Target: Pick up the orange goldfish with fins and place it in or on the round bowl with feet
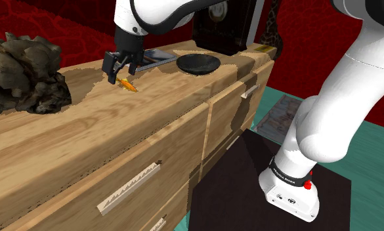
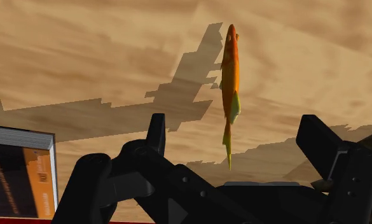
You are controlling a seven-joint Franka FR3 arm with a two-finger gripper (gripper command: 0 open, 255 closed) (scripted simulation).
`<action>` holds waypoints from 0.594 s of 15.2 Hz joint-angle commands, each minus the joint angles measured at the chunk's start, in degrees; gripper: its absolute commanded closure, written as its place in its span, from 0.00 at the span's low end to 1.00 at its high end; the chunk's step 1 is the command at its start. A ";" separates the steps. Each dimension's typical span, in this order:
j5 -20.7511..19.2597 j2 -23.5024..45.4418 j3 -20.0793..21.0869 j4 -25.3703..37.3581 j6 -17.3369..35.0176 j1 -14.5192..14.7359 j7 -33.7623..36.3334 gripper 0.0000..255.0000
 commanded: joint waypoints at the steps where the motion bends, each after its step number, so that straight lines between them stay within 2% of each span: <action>1: 0.00 0.01 0.00 -0.01 0.02 0.00 -0.01 0.00; 2: 0.00 0.00 0.00 -0.01 0.01 0.00 0.00 0.00; 3: 0.00 0.00 0.00 -0.01 0.01 0.00 0.00 1.00; 9: 0.00 0.00 0.00 0.00 0.01 0.00 0.00 1.00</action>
